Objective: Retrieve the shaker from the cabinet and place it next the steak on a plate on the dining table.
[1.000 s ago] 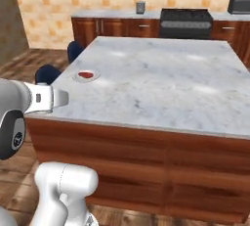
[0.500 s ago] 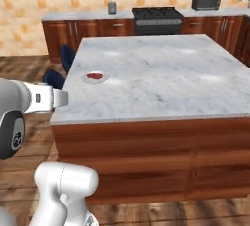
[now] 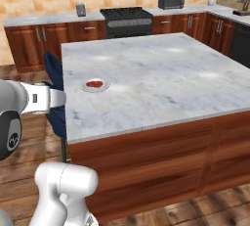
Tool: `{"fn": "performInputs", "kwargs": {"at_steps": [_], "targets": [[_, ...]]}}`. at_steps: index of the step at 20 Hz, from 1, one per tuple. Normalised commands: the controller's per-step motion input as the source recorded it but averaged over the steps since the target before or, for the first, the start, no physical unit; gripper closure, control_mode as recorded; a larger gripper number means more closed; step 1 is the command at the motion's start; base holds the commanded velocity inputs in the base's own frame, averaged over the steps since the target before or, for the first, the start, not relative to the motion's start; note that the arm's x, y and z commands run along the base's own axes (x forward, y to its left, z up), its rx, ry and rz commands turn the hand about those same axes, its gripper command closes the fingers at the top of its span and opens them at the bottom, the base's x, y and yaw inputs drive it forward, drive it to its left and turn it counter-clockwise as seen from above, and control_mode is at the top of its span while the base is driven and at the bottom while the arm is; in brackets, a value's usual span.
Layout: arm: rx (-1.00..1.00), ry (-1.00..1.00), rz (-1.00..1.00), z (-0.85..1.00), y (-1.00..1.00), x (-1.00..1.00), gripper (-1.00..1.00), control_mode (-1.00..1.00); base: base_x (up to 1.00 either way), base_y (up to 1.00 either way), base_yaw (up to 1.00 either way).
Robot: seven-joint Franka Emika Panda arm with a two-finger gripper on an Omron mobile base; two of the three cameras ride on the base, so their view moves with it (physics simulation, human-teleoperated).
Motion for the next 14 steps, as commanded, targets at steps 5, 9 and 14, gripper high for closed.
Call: {"fn": "performInputs", "kwargs": {"at_steps": [5, 9, 14], "targets": [[0.00, 0.00, 0.00, 0.00, 0.00, 0.00, 1.00, 1.00, 0.91, 0.89, -0.40], [0.00, 0.00, 0.00, 0.00, 0.00, 0.00, 1.00, 1.00, 0.19, 0.97, -0.49], [0.00, 0.00, 0.00, 0.00, 0.00, 0.00, 1.00, 1.00, 0.00, 0.89, -0.57]]}}
